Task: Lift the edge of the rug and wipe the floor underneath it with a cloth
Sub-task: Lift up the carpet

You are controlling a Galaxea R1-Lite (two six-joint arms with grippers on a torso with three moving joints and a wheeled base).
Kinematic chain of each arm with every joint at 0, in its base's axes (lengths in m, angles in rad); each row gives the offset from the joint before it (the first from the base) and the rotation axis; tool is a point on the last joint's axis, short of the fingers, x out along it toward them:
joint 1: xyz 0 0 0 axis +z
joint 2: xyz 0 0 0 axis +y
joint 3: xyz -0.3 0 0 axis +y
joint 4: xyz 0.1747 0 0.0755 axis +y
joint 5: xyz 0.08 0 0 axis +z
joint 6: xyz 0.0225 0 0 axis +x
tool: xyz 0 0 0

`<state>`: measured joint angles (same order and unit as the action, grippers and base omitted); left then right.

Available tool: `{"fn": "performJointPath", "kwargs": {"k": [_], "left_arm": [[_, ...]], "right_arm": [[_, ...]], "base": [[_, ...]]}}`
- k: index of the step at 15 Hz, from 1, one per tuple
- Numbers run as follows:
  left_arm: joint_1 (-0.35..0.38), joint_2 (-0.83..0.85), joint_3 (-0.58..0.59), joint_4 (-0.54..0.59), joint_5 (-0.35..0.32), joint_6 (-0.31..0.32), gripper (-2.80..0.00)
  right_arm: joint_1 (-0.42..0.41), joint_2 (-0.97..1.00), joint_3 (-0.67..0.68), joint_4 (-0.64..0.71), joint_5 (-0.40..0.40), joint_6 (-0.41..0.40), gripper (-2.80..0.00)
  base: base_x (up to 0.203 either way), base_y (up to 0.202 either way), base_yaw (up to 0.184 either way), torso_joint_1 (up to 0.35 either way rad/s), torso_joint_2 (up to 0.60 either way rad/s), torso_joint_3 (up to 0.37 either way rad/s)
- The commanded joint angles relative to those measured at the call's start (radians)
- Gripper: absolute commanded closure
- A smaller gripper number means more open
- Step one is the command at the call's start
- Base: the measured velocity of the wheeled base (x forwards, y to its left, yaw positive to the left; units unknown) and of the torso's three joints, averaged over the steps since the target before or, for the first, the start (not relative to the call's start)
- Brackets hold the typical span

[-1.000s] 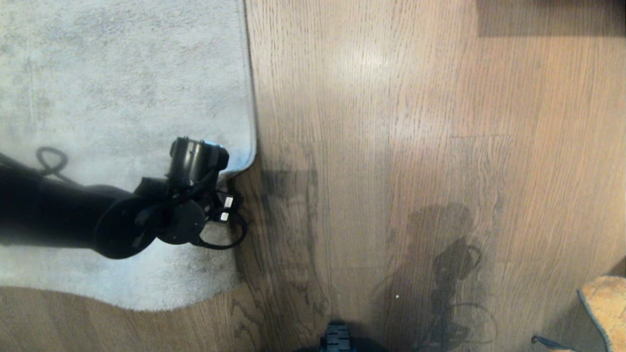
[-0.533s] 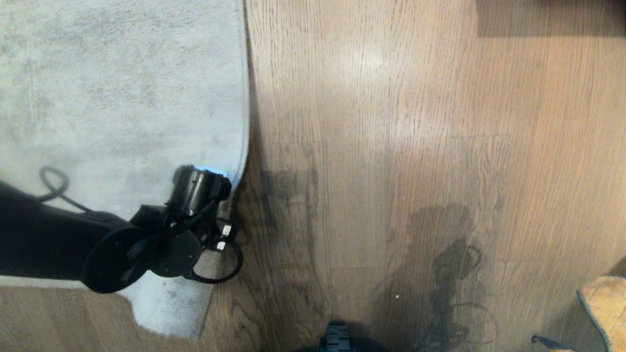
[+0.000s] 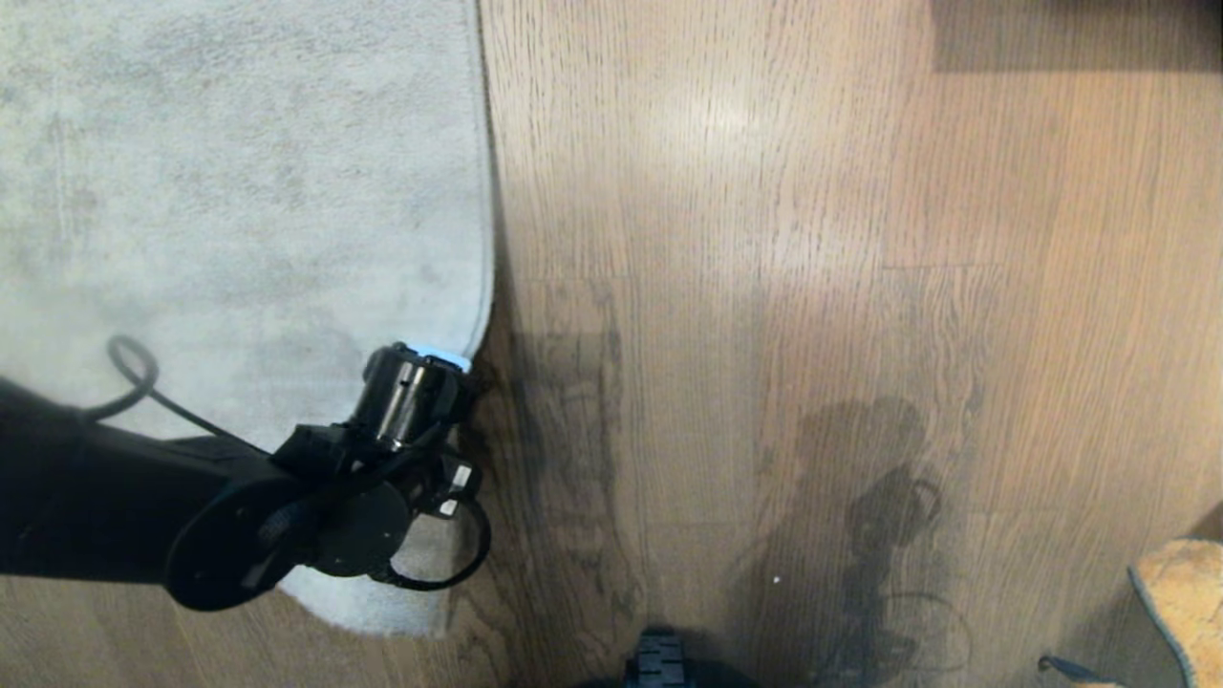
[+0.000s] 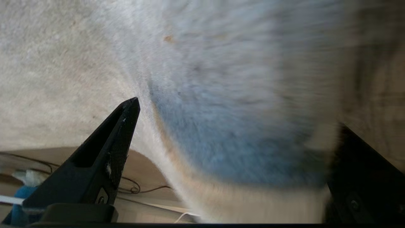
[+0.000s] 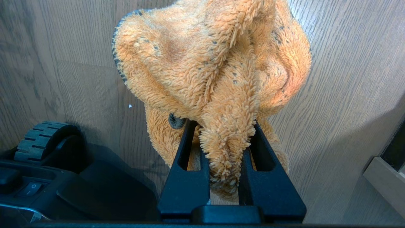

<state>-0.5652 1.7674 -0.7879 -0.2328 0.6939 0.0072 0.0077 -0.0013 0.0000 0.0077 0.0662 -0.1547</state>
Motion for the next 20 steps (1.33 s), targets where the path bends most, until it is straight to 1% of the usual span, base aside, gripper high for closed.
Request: {"fn": "performJointPath", "kwargs": {"k": [1, 7, 9, 10, 12, 14, 17, 20], "left_arm": [[-0.027, 0.000, 0.004, -0.002, 0.010, 0.000, -2.80], [-0.019, -0.002, 0.052, 0.004, 0.021, 0.005, -2.80], [-0.016, -0.003, 0.071, 0.006, 0.074, 0.008, -2.80], [-0.013, -0.008, 0.082, 0.005, 0.095, 0.025, -2.80], [0.013, -0.019, 0.101, -0.002, 0.114, 0.078, -2.80], [0.028, -0.022, 0.105, -0.002, 0.116, 0.089, -2.80], [0.040, -0.022, 0.105, -0.003, 0.117, 0.091, -2.80], [0.039, -0.014, 0.103, -0.006, 0.118, 0.090, -2.80]], "right_arm": [[0.002, 0.001, 0.000, 0.000, 0.001, -0.001, 0.00], [0.000, 0.001, 0.000, 0.000, 0.000, -0.001, 0.00], [0.000, 0.001, 0.000, 0.000, 0.001, -0.002, 0.00], [0.002, 0.001, 0.000, 0.000, 0.000, -0.002, 0.00], [0.000, 0.001, 0.000, 0.000, 0.000, -0.001, 0.00], [0.000, 0.001, 0.000, 0.000, 0.000, -0.002, 0.00], [0.001, 0.001, 0.000, 0.000, 0.000, -0.001, 0.00], [0.000, 0.001, 0.000, 0.000, 0.000, 0.000, 0.00]], "base": [[0.000, 0.000, 0.000, 0.000, 0.00, 0.000], [0.000, 0.000, 0.000, 0.000, 0.00, 0.000], [0.000, 0.000, 0.000, 0.000, 0.00, 0.000], [0.000, 0.000, 0.000, 0.000, 0.00, 0.000], [0.000, 0.000, 0.000, 0.000, 0.00, 0.000], [0.000, 0.000, 0.000, 0.000, 0.00, 0.000], [0.000, 0.000, 0.000, 0.000, 0.00, 0.000], [0.000, 0.000, 0.000, 0.000, 0.00, 0.000]]}}
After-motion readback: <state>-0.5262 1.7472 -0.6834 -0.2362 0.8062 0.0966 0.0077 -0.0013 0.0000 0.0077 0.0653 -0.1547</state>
